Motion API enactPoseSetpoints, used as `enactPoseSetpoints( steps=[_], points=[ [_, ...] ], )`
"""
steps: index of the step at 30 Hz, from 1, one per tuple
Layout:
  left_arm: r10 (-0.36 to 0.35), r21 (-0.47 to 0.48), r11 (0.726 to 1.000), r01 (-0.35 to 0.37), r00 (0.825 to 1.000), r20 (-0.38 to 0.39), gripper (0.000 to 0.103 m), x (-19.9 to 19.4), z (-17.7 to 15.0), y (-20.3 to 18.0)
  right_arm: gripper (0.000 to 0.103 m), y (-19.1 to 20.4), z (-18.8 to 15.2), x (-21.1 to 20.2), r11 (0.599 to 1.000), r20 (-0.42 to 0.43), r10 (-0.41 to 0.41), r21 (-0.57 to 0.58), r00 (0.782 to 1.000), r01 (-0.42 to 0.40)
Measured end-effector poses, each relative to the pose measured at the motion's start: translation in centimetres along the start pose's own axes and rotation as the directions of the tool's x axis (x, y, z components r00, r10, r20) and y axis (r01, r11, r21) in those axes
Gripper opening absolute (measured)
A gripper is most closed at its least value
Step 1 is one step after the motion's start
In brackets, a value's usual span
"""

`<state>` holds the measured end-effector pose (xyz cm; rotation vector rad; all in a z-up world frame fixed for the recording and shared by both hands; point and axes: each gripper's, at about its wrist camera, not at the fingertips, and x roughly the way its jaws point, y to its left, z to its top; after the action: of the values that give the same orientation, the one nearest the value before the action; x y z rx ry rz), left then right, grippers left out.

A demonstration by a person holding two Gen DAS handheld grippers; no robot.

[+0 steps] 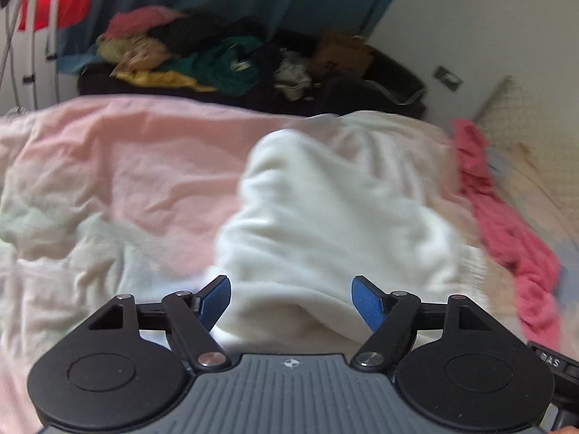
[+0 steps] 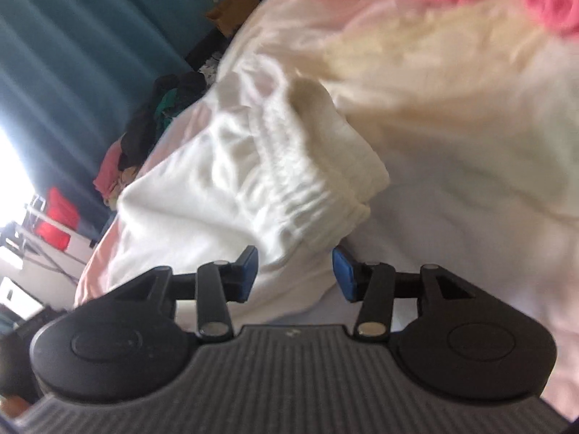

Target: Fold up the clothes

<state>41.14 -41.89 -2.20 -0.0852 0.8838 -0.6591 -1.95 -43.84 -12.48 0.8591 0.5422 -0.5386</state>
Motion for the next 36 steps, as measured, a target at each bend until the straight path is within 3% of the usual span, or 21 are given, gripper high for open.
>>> enactPoseSetpoints(
  steps=[8, 13, 17, 22, 24, 25, 26, 28, 30, 36],
  points=[
    [0.01, 0.17, 0.985, -0.033, 0.991, 0.136, 0.076, -14.3, -2.8, -8.9, 0.049, 5.0, -0.3, -13.3, 0.976, 0.141, 0.091, -0.207, 0.986, -0.06],
    [0.038, 0.251, 0.962, -0.105, 0.965, 0.259, 0.082, -24.0, -6.5, -13.0, 0.049, 7.7, -1.9, -21.7, 0.938, 0.213, 0.157, -0.338, 0.964, -0.078],
    [0.046, 0.274, 0.951, -0.143, 0.942, 0.333, 0.084, -30.1, -10.0, -14.6, 0.058, 8.4, -3.8, -27.4, 0.928, 0.252, 0.198, -0.36, 0.947, -0.098],
    [0.056, 0.289, 0.94, -0.182, 0.916, 0.397, 0.087, -35.7, -14.0, -15.3, 0.059, 9.3, -6.7, -32.8, 0.898, 0.274, 0.242, -0.427, 0.931, -0.108],
    [0.047, 0.3, 0.936, -0.184, 0.91, 0.413, 0.091, -37.6, -15.7, -15.3, 0.075, 9.5, -8.1, -34.2, 0.886, 0.284, 0.262, -0.45, 0.922, -0.113],
    [0.044, 0.304, 0.934, -0.187, 0.906, 0.422, 0.098, -38.5, -16.5, -15.3, 0.089, 9.6, -8.9, -34.8, 0.876, 0.288, 0.272, -0.47, 0.918, -0.112],
    [0.036, 0.304, 0.934, -0.188, 0.896, 0.443, 0.103, -39.4, -17.5, -15.1, 0.088, 9.8, -9.7, -35.4, 0.865, 0.292, 0.282, -0.489, 0.914, -0.111],
    [0.03, 0.293, 0.938, -0.187, 0.883, 0.469, 0.103, -41.0, -19.3, -14.6, 0.089, 10.1, -11.3, -36.7, 0.844, 0.299, 0.303, -0.526, 0.905, -0.109],
    [0.021, 0.27, 0.948, -0.166, 0.883, 0.469, 0.103, -42.0, -20.7, -13.9, 0.103, 10.3, -12.9, -37.4, 0.83, 0.312, 0.308, -0.551, 0.899, -0.093],
    [0.063, 0.261, 0.941, -0.215, 0.87, 0.489, 0.103, -43.8, -24.8, -12.6, 0.103, 9.7, -16.6, -37.8, 0.828, 0.332, 0.299, -0.556, 0.895, -0.071]
  ],
)
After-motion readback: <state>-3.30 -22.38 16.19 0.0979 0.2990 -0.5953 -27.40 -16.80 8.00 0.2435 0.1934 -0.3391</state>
